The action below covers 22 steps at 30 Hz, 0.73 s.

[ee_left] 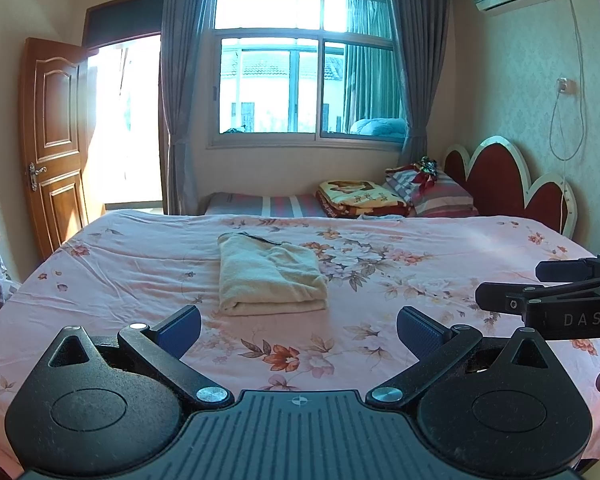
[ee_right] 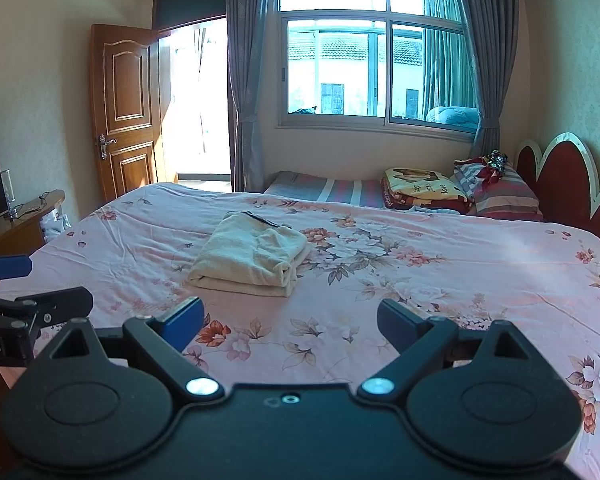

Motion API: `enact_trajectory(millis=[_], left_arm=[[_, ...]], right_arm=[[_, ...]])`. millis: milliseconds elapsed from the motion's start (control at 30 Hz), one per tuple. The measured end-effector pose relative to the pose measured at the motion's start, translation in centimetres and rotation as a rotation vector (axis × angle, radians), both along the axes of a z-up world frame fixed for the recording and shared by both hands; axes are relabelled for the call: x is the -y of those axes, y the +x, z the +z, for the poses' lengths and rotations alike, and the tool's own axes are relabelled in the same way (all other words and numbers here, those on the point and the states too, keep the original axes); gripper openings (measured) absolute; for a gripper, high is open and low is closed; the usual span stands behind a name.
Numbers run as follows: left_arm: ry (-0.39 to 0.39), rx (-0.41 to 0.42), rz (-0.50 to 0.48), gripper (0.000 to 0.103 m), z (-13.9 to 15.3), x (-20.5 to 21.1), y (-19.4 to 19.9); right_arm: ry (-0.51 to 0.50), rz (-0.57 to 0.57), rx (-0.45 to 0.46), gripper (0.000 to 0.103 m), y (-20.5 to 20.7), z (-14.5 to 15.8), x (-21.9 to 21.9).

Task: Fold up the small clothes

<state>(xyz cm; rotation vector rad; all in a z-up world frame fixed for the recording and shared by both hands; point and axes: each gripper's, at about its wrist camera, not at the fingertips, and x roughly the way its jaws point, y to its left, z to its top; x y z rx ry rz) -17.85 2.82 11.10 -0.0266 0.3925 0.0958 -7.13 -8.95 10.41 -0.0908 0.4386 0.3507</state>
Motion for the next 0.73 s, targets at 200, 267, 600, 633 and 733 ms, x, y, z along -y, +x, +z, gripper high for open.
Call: enact_trajectory(millis=[200, 267, 600, 633, 733], left_arm=[[0.000, 0.001, 0.003, 0.103, -0.04, -0.15, 0.08], [0.000, -0.001, 0.003, 0.103, -0.06, -0.18, 0.09], [0.038, 0.031, -0.015, 0.103, 0.17, 0.16, -0.25], [0.047, 0.036, -0.009, 0.103, 0.22, 0.23, -0.32], [0.033, 0.024, -0.007, 0.103, 0.31, 0.14, -0.32]], right_arm=[[-0.001, 0.003, -0.002, 0.093, 0.03, -0.09, 0.04], [-0.001, 0.003, -0.003, 0.093, 0.03, -0.08, 0.02], [0.000, 0.008, 0.000, 0.093, 0.21, -0.24, -0.06], [0.001, 0.010, 0.000, 0.093, 0.23, -0.25, -0.13], [0.001, 0.018, 0.002, 0.093, 0.16, -0.24, -0.37]])
